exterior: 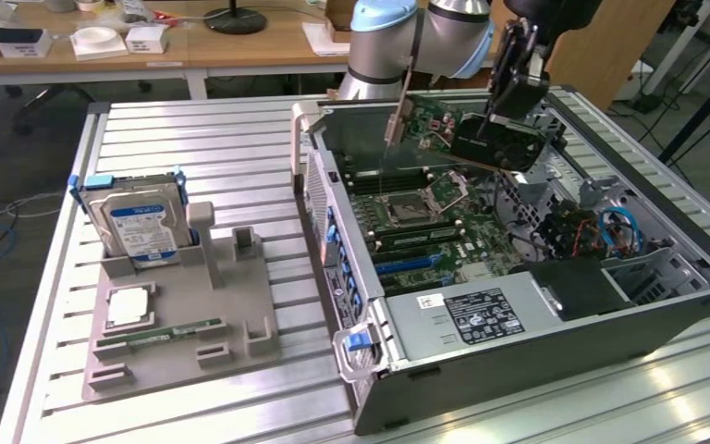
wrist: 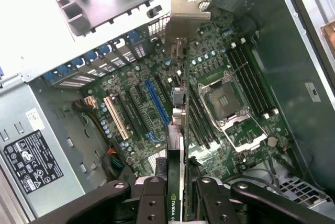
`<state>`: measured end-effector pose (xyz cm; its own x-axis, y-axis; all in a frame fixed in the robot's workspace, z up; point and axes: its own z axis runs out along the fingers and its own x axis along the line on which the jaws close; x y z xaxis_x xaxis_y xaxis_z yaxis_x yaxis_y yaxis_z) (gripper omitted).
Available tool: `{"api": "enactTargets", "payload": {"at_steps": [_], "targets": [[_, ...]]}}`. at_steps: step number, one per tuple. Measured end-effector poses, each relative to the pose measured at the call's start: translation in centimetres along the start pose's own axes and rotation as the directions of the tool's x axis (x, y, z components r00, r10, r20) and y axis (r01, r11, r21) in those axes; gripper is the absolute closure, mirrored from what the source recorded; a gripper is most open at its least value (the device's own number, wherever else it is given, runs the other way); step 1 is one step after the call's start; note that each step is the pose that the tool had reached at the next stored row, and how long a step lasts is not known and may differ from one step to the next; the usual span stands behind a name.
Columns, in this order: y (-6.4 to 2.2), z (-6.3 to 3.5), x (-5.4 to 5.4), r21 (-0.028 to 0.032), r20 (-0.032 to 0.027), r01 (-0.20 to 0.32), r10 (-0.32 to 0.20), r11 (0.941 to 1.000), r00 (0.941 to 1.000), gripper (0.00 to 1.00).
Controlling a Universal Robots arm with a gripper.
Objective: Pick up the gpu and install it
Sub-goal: 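Insert the gpu into the slot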
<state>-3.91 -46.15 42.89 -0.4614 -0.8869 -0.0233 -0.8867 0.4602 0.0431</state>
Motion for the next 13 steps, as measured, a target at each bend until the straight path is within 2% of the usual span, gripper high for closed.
{"api": "enactTargets", "payload": {"at_steps": [7,13], "targets": [[0.02,0.07,-0.05,-0.0015,-0.0025,0.059,-0.059,0.9982,0.9982,0.74],[0.09,0.16,-0.20,-0.0030,-0.0049,0.116,-0.116,0.9932,0.9932,0.74]]}}
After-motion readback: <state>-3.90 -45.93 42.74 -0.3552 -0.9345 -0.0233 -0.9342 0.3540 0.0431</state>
